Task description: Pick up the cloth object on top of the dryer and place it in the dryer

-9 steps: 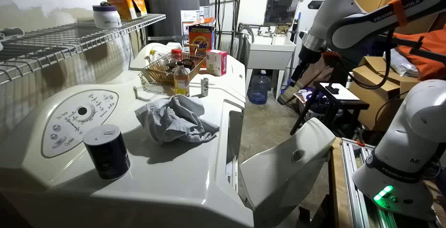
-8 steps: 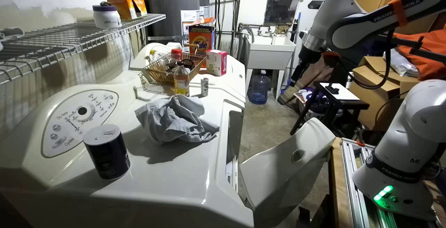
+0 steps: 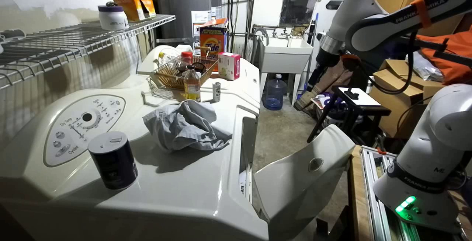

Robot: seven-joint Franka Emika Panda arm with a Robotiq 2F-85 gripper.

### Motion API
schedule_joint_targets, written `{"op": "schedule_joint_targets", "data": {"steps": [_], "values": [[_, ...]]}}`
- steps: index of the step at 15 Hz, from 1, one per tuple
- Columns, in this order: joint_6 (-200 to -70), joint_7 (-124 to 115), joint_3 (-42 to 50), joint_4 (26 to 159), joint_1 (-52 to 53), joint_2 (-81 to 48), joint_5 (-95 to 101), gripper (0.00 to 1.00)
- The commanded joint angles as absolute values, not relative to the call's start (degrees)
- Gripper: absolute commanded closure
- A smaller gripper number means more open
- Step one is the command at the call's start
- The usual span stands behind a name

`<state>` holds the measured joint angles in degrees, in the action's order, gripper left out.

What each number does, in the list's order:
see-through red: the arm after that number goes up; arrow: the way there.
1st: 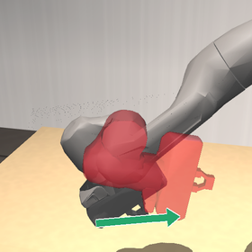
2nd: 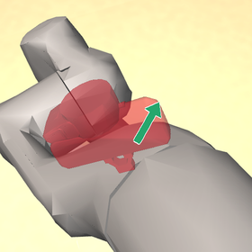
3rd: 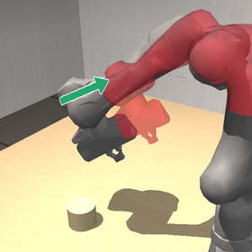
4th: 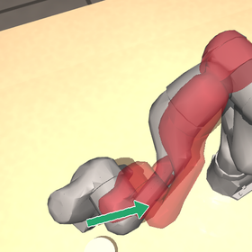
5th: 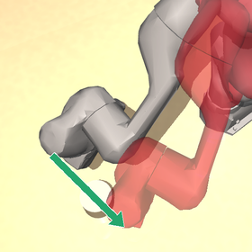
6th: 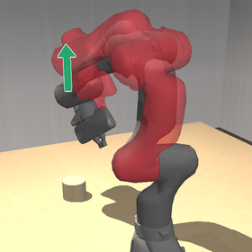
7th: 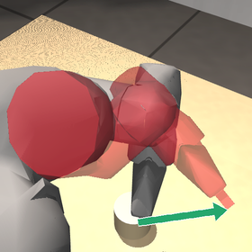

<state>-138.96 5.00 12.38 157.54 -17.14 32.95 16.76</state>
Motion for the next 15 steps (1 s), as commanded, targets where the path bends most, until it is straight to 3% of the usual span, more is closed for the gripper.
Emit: {"op": "schedule_joint_targets", "data": {"steps": [1, 10, 15], "values": [[-138.4, 5.3, 11.3, 156.9, -16.2, 32.3, 15.4, 0.00], [-138.7, 10.7, 3.0, 148.4, 3.3, 25.3, 6.9, 0.00], [-143.5, 24.3, 4.7, 141.2, 10.5, 16.5, 2.1, 0.00]]}}
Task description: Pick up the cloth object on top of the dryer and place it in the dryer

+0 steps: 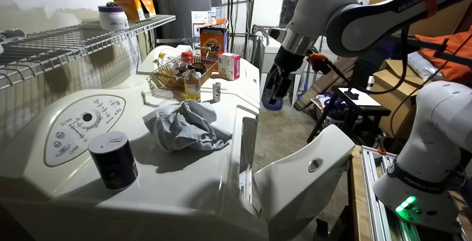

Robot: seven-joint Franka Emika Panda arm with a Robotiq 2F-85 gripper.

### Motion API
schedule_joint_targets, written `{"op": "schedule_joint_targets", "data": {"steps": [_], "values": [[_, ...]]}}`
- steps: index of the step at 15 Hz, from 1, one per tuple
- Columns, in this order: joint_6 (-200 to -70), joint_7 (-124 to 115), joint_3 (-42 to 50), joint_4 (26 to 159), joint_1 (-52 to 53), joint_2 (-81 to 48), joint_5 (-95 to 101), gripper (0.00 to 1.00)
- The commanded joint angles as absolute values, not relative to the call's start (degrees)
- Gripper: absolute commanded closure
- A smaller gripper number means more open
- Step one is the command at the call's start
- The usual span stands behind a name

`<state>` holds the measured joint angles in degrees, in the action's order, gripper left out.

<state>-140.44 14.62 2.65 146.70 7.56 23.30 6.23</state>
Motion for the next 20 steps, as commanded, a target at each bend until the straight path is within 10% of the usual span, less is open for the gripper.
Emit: {"op": "schedule_joint_targets", "data": {"steps": [1, 11, 12, 20], "values": [[-144.7, 28.4, 5.6, 140.1, 11.5, 15.0, 0.2, 0.00], [-154.6, 68.0, 24.6, 135.1, 34.8, 7.0, -30.9, 0.00], [-154.8, 63.0, 13.5, 136.9, 23.6, 7.3, -25.9, 0.00], [-157.3, 69.3, 25.3, 133.9, 34.7, 3.3, -34.5, 0.00]]}}
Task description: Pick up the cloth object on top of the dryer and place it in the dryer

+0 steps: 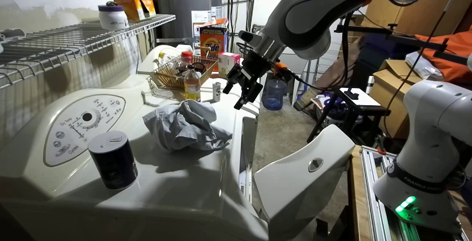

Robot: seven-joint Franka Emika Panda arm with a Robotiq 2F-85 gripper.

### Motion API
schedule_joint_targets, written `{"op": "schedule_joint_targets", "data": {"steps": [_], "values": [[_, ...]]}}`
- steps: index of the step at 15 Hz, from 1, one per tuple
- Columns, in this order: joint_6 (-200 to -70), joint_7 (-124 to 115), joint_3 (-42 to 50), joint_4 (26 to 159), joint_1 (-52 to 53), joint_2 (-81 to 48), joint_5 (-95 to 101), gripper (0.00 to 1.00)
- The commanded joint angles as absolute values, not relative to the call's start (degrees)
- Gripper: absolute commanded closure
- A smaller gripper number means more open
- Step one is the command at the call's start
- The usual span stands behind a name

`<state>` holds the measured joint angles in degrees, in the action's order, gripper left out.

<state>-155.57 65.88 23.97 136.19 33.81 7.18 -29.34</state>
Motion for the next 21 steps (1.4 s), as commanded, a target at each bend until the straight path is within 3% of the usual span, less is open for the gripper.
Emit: {"op": "schedule_joint_targets", "data": {"steps": [1, 11, 21], "values": [[-158.7, 71.6, 25.7, 133.2, 35.1, 1.6, -37.0, 0.00], [-156.7, 90.9, 23.0, 120.7, 32.1, -14.0, -62.4, 0.00], [-157.5, 92.9, 19.3, 110.9, 30.4, -27.8, -68.6, 0.00]]}}
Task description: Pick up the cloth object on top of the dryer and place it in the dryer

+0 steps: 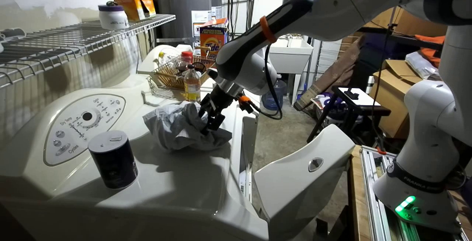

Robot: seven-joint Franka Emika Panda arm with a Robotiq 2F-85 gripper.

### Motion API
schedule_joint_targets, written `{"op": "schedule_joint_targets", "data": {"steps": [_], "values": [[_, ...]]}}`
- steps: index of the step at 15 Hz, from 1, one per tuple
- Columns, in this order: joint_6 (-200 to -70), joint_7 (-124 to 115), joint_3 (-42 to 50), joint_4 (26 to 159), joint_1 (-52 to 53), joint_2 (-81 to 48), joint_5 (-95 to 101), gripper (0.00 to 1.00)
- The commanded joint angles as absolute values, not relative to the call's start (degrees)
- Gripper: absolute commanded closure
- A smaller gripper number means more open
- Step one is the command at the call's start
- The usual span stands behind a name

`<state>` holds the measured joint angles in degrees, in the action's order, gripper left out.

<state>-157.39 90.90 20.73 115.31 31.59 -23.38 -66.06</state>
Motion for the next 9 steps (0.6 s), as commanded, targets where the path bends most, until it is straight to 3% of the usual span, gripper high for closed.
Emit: {"op": "schedule_joint_targets", "data": {"steps": [1, 4, 5, 6, 9], "values": [[-157.7, 92.7, 18.9, 110.2, 30.4, -28.9, -69.0, 0.00], [-157.9, 92.5, 18.2, 108.2, 30.4, -31.6, -69.0, 0.00], [-158.0, 92.4, 18.0, 107.7, 30.4, -32.2, -68.8, 0.25], [-158.0, 92.0, 18.1, 107.4, 30.6, -32.8, -68.4, 0.26], [-157.7, 90.1, 18.6, 107.0, 31.2, -33.1, -67.3, 0.47]]}}
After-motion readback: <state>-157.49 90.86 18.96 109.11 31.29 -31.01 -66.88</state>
